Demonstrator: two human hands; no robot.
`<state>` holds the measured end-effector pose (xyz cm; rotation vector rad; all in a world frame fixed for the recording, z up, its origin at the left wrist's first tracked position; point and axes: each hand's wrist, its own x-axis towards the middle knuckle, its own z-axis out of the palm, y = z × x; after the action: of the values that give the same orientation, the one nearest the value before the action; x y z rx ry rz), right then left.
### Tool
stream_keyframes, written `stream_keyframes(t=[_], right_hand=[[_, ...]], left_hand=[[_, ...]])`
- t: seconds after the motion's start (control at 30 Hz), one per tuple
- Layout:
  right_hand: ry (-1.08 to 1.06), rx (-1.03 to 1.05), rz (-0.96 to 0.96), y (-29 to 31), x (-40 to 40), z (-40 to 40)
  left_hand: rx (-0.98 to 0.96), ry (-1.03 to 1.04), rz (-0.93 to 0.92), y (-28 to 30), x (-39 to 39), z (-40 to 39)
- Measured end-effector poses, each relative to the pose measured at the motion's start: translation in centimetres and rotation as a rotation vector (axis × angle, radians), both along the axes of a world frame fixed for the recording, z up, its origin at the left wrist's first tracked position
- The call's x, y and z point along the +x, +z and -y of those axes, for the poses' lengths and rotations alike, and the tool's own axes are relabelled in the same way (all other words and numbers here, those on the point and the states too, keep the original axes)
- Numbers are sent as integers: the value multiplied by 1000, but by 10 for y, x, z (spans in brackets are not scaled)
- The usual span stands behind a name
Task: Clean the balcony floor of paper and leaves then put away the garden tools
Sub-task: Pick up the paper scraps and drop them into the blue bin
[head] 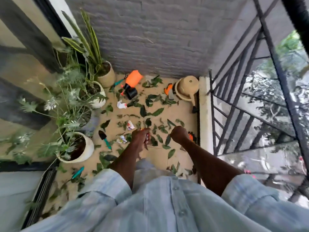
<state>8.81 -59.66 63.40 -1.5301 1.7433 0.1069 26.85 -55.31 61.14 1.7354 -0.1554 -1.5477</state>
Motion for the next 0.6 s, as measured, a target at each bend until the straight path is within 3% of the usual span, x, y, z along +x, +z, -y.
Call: stream_keyframes(t=[0.27, 0.6], right_hand=[[265, 53, 27, -21, 63, 129], [460, 46, -78, -38, 110, 268]], left_hand=[[62, 266, 160, -22, 47, 85], [199, 411, 51, -17, 91, 186]])
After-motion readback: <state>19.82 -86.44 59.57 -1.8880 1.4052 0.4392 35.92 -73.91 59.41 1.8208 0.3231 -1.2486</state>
